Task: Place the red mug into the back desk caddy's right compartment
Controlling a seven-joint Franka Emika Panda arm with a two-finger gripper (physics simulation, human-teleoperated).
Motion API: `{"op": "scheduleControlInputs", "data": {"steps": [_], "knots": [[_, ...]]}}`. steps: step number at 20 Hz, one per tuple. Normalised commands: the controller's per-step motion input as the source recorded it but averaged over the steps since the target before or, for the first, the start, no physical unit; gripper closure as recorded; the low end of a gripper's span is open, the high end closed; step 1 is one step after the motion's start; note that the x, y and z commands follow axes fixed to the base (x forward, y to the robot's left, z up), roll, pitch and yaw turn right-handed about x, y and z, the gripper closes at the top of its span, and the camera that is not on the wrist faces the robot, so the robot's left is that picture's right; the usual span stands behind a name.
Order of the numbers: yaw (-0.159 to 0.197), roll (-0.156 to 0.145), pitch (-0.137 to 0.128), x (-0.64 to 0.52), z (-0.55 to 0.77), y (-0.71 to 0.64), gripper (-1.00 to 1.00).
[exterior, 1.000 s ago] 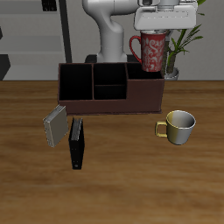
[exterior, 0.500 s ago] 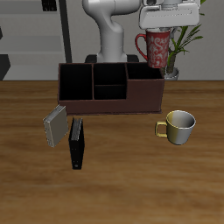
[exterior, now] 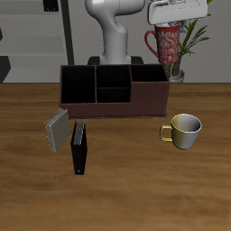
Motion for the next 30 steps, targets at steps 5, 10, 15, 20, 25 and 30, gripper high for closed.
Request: {"op": "scheduleControlInputs", "data": {"steps": [5, 10, 15, 20, 25, 30], "knots": [[0.022, -0.009, 0.000, -0.03, -0.14, 0.02, 1.00], [0.021, 0.005, -0.006, -0.09, -0.05, -0.02, 1.00], [0.018, 0.023, -0.028, -0.22, 0.02, -0.01, 1.00], [0.016, 0.045, -0.030, -0.40, 0.04, -0.02, 1.00], [0.013, 0.001, -0.029, -0.18, 0.10, -0.10, 1.00], [-0.001, -0.021, -0.023, -0.11, 0.09, -0.15, 1.00]]}}
